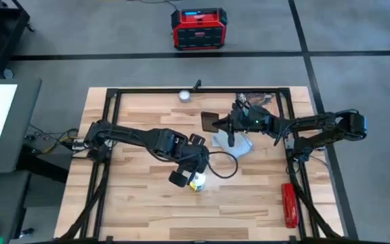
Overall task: Apply microfiber cloth
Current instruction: Spray the front of the cellphone with the cleaning bottle
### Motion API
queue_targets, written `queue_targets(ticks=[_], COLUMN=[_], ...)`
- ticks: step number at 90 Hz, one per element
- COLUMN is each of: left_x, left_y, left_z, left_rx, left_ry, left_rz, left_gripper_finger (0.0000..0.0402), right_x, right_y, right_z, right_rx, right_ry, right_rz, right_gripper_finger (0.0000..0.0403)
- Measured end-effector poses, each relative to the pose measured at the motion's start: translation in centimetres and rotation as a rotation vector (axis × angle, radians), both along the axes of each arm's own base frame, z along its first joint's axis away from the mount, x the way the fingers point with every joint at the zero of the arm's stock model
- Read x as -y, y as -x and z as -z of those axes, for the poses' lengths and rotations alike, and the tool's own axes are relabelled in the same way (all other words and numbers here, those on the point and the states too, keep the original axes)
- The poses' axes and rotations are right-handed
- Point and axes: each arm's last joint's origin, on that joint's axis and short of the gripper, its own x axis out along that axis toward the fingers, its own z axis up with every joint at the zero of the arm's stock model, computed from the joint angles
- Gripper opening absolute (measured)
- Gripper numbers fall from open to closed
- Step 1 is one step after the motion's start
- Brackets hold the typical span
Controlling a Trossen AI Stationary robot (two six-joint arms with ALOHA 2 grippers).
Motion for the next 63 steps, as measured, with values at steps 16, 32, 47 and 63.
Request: queue_targets(ticks=[16,32,47,63], left_x=[0.1,0.2,0.3,0.7], left_y=[0.3,0.5,0.5,0.3], left_z=[-0.2,-1.3,-1.9,-2.0], left_rx=[-0.016,0.007,0.037,0.065], left_ry=[-0.002,0.003,0.028,0.049], left_rz=[-0.019,-0.036,-0.035,-0.032], left_gripper_finger=[0.0,0.0,0.0,0.0], right_x=[0.0,0.0,0.0,0.0], right_y=[0.0,0.0,0.0,0.0], right_z=[0.0,0.0,0.0,0.0], right_rx=[0.0,0.0,0.0,0.0], right_ry=[0.0,0.0,0.0,0.0], right_rz=[0.0,0.001,0.001,0.001], right_gripper_finger=[0.0014,0.0014,0.0014,0.0014])
